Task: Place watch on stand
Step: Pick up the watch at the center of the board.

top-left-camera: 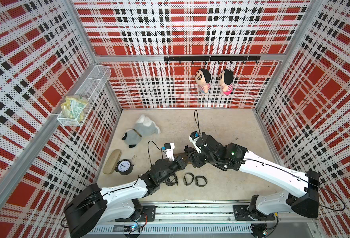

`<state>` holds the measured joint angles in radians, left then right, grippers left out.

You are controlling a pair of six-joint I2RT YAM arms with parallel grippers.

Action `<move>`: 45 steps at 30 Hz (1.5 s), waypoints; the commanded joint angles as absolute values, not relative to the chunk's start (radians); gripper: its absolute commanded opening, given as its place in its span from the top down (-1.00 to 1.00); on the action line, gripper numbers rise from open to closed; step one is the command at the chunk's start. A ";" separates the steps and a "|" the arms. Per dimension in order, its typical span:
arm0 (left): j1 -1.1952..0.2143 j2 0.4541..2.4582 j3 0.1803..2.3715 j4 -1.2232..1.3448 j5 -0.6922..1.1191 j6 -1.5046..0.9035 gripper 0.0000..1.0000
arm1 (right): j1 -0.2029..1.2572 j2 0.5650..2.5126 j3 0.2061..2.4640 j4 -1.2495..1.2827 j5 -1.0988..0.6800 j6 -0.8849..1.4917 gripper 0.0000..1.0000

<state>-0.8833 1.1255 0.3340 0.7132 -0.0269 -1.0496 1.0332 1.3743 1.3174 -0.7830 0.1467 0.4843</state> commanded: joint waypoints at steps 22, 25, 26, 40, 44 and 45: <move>-0.885 1.104 0.333 0.732 -0.039 -1.039 1.00 | 1.055 1.376 1.386 -0.863 0.194 0.499 -0.35; -0.886 1.104 0.331 0.733 -0.041 -1.043 1.00 | 1.060 1.379 1.382 -0.863 0.190 0.500 -0.32; -0.887 1.104 0.330 0.733 -0.041 -1.044 1.00 | 1.061 1.381 1.382 -0.863 0.189 0.499 -0.31; -0.887 1.105 0.332 0.725 -0.040 -1.048 1.00 | 1.065 1.367 1.377 -0.856 0.200 0.500 0.45; -0.888 1.113 0.367 0.668 -0.050 -1.027 0.94 | 1.064 1.370 1.380 -0.872 0.227 0.502 1.00; -0.888 1.116 0.380 0.640 -0.051 -1.015 0.66 | 1.065 1.371 1.381 -0.878 0.237 0.503 1.00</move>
